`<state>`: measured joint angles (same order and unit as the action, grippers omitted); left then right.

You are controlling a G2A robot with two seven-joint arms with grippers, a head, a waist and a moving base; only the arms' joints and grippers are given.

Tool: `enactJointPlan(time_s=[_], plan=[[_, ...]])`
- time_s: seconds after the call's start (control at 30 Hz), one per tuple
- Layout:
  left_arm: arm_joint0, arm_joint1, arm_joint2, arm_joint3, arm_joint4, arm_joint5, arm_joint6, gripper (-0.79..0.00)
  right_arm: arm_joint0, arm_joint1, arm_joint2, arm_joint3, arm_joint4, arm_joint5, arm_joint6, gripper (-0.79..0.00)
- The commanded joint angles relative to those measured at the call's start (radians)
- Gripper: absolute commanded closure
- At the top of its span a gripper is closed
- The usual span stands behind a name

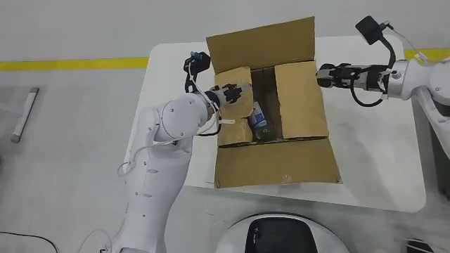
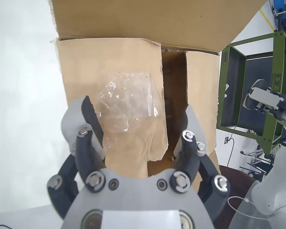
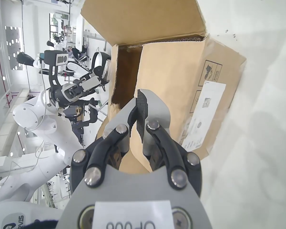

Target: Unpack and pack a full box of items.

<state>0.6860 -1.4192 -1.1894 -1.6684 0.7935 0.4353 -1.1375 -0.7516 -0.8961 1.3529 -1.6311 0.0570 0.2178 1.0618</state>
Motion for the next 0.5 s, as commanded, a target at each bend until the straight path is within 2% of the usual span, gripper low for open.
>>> enactJointPlan(time_s=[0.0,0.07,0.1,0.13,0.27,0.3,0.47], plan=[[-0.002,0.000,0.001,0.001,-0.005,0.002,0.001,-0.622,0.000,0.001,-0.002,-0.001,0.002,0.003,0.000,0.000],[-0.003,0.001,0.002,0.001,-0.007,0.004,0.001,-0.594,0.002,0.001,-0.005,-0.001,0.001,0.007,-0.001,0.000],[-0.003,0.001,0.002,0.000,-0.010,0.005,0.002,-0.548,0.003,0.001,-0.007,-0.001,0.000,0.008,-0.001,0.000],[-0.003,0.002,0.002,0.000,-0.012,0.006,0.003,-0.459,0.004,0.002,-0.009,0.000,0.000,0.009,-0.001,0.000],[-0.003,0.003,0.003,0.002,-0.020,0.009,0.007,-0.302,0.006,0.002,-0.022,-0.001,-0.001,0.016,-0.002,0.000],[-0.004,0.003,0.003,0.003,-0.021,0.009,0.008,-0.240,0.007,0.002,-0.025,-0.002,0.000,0.018,-0.002,0.000],[-0.007,0.005,0.001,0.008,-0.028,0.013,0.015,-0.120,0.010,0.001,-0.041,-0.006,-0.002,0.024,-0.003,0.000]])
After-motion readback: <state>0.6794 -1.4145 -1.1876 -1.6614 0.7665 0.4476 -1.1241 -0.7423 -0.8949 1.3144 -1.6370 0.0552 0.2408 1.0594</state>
